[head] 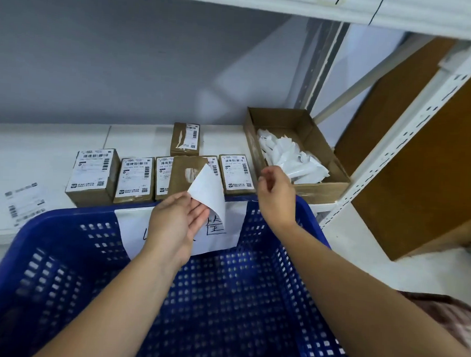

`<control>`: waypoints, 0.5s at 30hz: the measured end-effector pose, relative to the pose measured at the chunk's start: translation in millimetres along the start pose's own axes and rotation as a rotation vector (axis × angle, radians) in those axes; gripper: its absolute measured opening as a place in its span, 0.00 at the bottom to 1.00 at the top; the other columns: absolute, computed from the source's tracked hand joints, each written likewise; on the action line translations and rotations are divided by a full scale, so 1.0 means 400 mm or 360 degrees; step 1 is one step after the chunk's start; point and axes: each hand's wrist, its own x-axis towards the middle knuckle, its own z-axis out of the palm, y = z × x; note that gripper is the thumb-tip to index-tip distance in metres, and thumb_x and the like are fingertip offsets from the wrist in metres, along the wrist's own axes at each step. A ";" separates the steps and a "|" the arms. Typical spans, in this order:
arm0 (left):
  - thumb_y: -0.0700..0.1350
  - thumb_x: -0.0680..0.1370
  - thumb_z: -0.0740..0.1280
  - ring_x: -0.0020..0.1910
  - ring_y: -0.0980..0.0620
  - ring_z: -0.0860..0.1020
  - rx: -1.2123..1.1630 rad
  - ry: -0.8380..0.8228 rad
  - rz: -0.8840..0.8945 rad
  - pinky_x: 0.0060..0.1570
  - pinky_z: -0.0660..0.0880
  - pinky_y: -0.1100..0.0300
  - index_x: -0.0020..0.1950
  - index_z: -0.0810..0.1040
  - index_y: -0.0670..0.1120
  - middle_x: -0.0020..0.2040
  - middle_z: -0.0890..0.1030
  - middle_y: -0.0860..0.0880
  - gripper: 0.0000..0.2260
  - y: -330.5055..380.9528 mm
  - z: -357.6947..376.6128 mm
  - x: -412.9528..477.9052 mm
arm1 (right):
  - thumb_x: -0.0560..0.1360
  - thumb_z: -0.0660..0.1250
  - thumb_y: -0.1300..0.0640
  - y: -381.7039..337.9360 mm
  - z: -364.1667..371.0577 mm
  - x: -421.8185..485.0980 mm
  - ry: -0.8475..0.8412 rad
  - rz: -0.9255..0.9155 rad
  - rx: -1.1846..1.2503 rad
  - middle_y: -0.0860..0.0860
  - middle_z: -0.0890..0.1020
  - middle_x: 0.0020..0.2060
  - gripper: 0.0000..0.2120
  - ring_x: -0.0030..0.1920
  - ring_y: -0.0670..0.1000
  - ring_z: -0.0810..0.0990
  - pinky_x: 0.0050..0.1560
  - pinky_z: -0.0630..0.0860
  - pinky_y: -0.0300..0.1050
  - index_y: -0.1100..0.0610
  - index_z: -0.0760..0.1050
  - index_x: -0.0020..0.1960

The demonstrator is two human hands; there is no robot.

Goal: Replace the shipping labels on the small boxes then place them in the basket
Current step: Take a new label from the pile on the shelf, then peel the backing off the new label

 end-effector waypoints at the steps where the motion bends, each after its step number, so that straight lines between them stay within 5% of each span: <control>1: 0.35 0.82 0.57 0.42 0.49 0.80 -0.0062 0.0030 0.0028 0.48 0.77 0.56 0.46 0.72 0.43 0.43 0.79 0.43 0.08 0.003 0.003 -0.007 | 0.80 0.63 0.57 -0.017 0.000 -0.022 -0.0064 -0.0085 0.0003 0.51 0.80 0.48 0.08 0.48 0.50 0.78 0.50 0.76 0.48 0.57 0.75 0.58; 7: 0.33 0.82 0.53 0.44 0.47 0.78 -0.0272 0.0120 0.0172 0.53 0.74 0.53 0.46 0.68 0.45 0.44 0.76 0.41 0.10 0.022 0.013 -0.051 | 0.70 0.66 0.36 -0.096 -0.020 -0.140 -0.0577 -0.0642 -0.0136 0.47 0.81 0.51 0.27 0.49 0.42 0.77 0.49 0.75 0.38 0.54 0.74 0.61; 11: 0.33 0.82 0.53 0.46 0.48 0.79 -0.0227 0.0036 0.0247 0.55 0.74 0.54 0.54 0.69 0.42 0.47 0.77 0.42 0.08 0.029 0.012 -0.083 | 0.74 0.72 0.50 -0.132 -0.012 -0.177 -0.0481 -0.0707 -0.0093 0.48 0.81 0.54 0.22 0.53 0.44 0.77 0.53 0.75 0.38 0.54 0.73 0.65; 15: 0.31 0.80 0.55 0.52 0.46 0.80 -0.0258 -0.0110 0.0228 0.55 0.76 0.55 0.57 0.70 0.40 0.49 0.79 0.40 0.09 0.040 0.010 -0.104 | 0.76 0.70 0.57 -0.159 -0.004 -0.182 -0.0358 -0.0456 0.0096 0.43 0.79 0.45 0.10 0.44 0.40 0.76 0.46 0.71 0.29 0.56 0.76 0.56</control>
